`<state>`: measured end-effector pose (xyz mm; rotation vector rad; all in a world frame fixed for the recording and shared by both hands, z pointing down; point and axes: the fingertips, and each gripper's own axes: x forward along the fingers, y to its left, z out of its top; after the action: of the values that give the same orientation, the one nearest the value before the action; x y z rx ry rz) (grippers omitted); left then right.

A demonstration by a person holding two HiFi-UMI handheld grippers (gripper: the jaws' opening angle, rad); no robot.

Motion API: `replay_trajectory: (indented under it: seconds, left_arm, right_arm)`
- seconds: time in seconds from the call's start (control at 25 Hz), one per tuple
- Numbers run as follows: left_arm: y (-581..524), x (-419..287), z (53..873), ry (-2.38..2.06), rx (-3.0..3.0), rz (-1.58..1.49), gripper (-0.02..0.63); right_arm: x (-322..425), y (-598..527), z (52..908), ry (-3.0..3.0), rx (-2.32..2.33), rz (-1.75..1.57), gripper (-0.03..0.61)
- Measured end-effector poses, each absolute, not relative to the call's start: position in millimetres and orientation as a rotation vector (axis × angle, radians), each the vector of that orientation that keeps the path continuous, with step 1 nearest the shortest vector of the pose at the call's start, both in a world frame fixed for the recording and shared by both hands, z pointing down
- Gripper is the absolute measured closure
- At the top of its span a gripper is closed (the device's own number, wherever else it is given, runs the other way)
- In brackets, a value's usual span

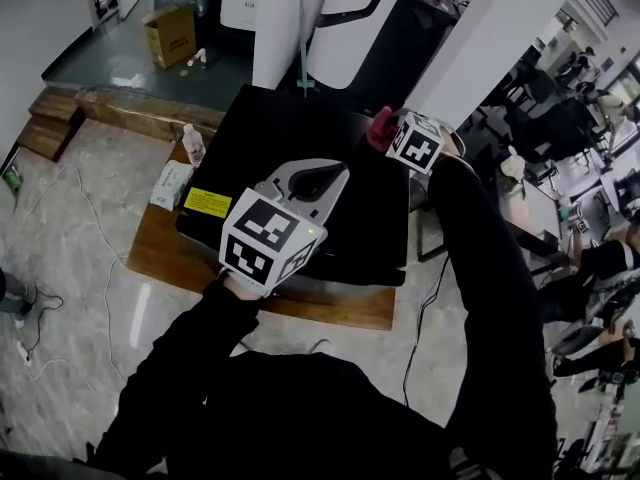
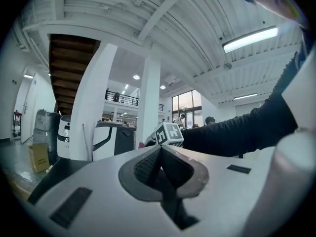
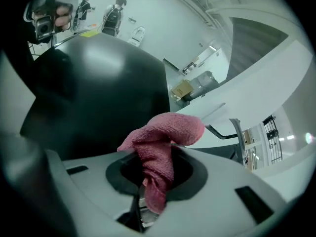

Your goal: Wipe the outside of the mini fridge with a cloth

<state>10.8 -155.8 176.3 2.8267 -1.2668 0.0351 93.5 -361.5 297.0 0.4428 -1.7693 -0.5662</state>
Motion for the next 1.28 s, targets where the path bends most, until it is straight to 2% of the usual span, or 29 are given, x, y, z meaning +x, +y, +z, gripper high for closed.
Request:
replay_trajectory:
  seconds: [0.52, 1.0, 1.28]
  left_arm:
    - [-108, 5, 190, -1.153, 2.896, 0.083, 0.607]
    - [-55, 33, 201, -1.387, 2.783, 0.134, 0.607]
    - [-32, 38, 203, -1.506, 2.72, 0.153, 0.607]
  right_arm:
    - [76, -249, 296, -1.758, 0.499, -0.52, 0.494]
    - [91, -102, 295, -1.784, 0.378, -0.563, 0.494]
    - [100, -59, 293, -1.829, 0.271, -0.575, 0.492]
